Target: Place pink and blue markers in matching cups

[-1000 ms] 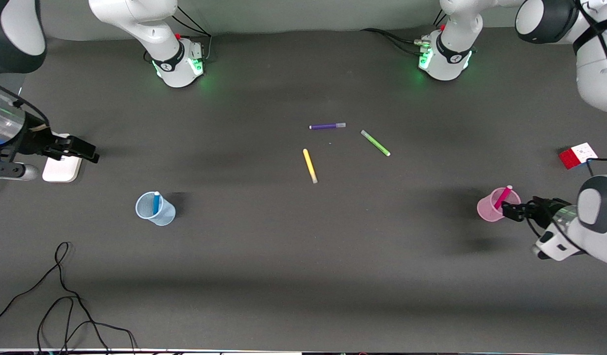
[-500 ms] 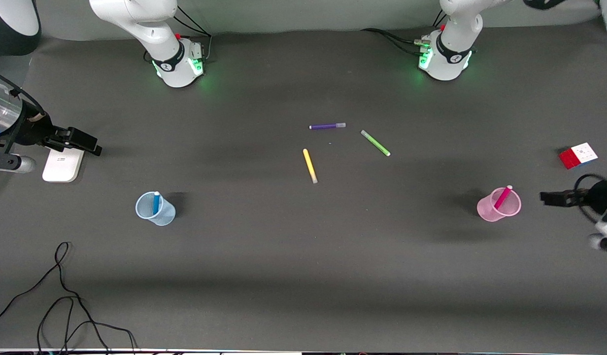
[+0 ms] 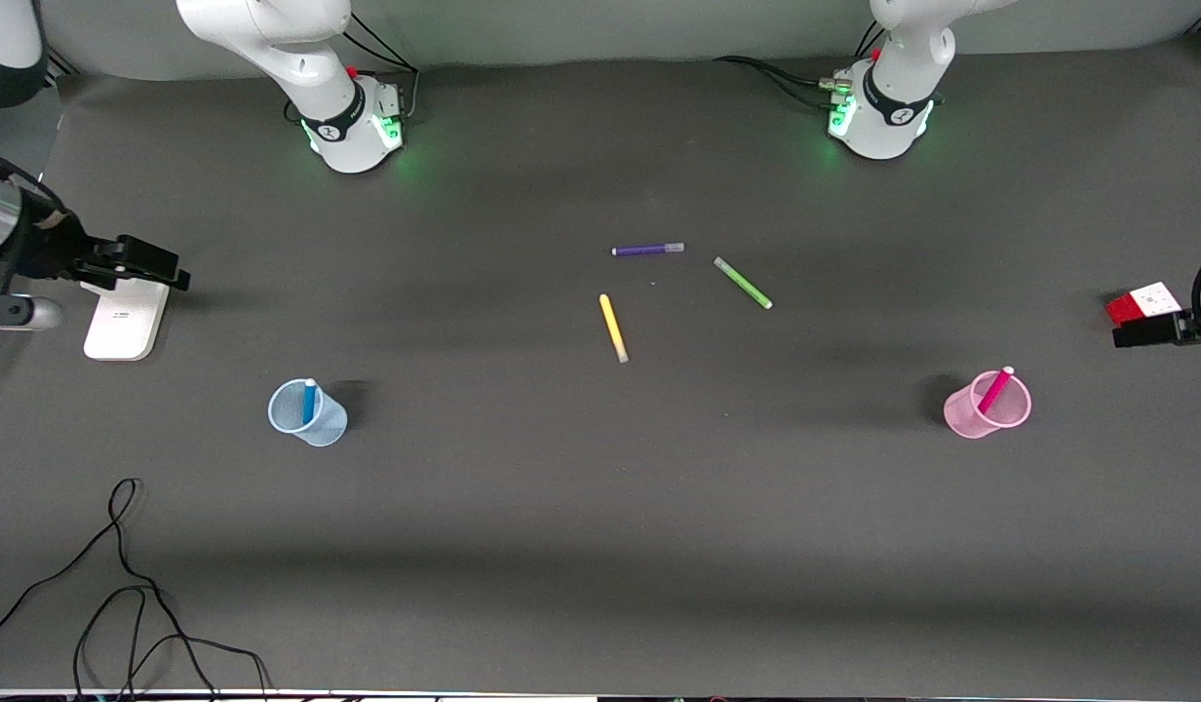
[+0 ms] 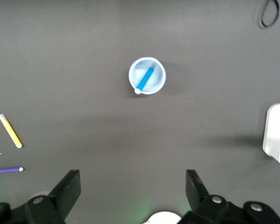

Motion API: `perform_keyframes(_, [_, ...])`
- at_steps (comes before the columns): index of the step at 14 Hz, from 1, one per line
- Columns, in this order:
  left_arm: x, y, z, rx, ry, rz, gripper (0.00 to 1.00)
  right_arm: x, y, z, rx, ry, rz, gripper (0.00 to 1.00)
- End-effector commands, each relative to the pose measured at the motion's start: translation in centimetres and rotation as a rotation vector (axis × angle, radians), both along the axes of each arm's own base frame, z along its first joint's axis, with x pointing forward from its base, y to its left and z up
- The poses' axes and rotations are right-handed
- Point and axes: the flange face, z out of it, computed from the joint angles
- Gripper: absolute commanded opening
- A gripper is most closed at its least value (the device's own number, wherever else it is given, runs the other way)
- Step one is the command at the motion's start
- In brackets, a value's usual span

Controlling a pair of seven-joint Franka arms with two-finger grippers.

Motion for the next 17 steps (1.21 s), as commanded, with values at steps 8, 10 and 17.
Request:
perform_keyframes(8, [-7.5, -6.4, 2.9, 0.005, -0.115, -0.078, 1.0, 0.8, -3.3, -2.2, 0.016, 0.061, -0.038, 1.0])
perform_keyframes(10, [-7.5, -6.8, 2.8, 0.005, -0.112, -0.086, 1.0, 0.6, -5.0, -2.1, 0.021, 0.056, -0.064, 1.0])
perform_keyframes(17, [-7.3, -7.1, 2.5, 0.001, -0.11, -0.104, 1.0, -1.3, -3.1, 0.0, 0.028, 0.013, 0.012, 1.0])
